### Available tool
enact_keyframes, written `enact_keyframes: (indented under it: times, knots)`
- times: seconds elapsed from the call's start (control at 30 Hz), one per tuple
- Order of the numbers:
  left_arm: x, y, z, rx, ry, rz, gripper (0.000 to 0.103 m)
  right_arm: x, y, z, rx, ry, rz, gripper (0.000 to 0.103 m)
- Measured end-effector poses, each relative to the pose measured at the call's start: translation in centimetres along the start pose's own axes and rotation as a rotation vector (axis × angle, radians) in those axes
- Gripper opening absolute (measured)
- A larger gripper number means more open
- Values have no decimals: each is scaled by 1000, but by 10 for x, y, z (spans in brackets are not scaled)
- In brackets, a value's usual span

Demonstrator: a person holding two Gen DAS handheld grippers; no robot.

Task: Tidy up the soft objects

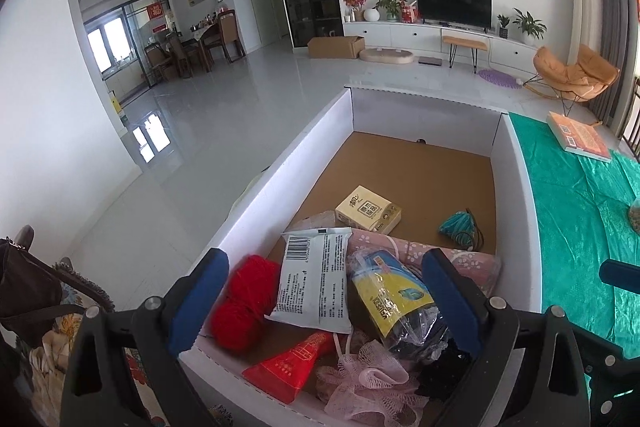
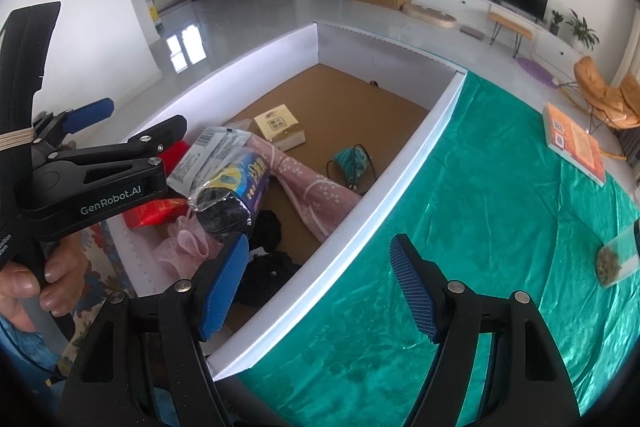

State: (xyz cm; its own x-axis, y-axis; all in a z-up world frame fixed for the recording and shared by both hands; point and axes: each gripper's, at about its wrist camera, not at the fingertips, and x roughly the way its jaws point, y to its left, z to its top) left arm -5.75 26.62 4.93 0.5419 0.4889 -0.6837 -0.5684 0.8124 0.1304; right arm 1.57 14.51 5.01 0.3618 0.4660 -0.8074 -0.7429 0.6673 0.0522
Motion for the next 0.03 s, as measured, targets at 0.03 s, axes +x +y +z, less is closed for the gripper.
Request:
enact_keyframes:
  times: [0.03]
  knots:
    - [-1,0,-1,-1,-4,0,102,0,0,0,2,-1,2,76]
